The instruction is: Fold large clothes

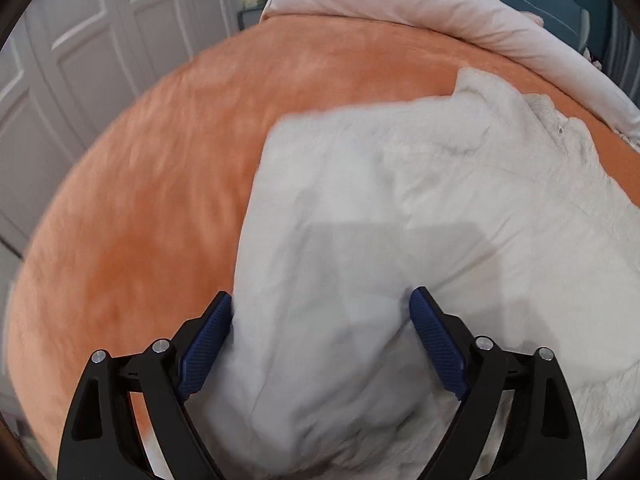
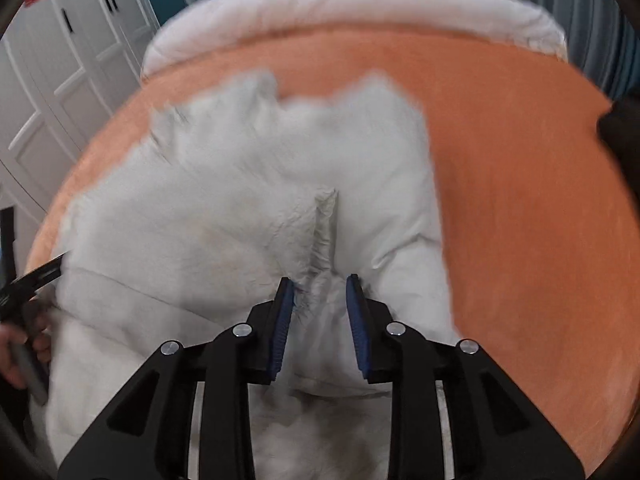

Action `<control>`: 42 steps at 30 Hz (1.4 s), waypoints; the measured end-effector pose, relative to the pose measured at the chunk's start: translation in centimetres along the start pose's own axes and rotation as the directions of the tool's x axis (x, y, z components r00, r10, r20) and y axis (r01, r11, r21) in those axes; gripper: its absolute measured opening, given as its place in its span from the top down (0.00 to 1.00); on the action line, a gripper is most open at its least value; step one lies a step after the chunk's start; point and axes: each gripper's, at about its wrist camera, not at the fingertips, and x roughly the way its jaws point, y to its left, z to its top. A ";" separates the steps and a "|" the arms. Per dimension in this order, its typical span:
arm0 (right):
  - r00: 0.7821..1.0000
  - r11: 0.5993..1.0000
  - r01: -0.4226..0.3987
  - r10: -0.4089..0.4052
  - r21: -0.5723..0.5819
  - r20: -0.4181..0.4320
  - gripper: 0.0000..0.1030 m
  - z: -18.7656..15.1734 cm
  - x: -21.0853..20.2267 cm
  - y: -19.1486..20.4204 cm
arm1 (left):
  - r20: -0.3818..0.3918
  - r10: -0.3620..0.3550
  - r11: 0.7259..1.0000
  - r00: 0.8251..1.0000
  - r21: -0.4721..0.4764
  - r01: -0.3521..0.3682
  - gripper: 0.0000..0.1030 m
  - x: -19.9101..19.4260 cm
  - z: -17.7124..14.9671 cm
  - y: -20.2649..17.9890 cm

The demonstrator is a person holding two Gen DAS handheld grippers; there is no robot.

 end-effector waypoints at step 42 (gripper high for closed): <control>0.965 0.978 -0.203 0.209 0.053 -0.159 0.89 -20.5 -23.3 -5.8 | -0.167 -0.409 0.911 0.897 -0.030 0.410 0.91 -25.5 -19.2 10.7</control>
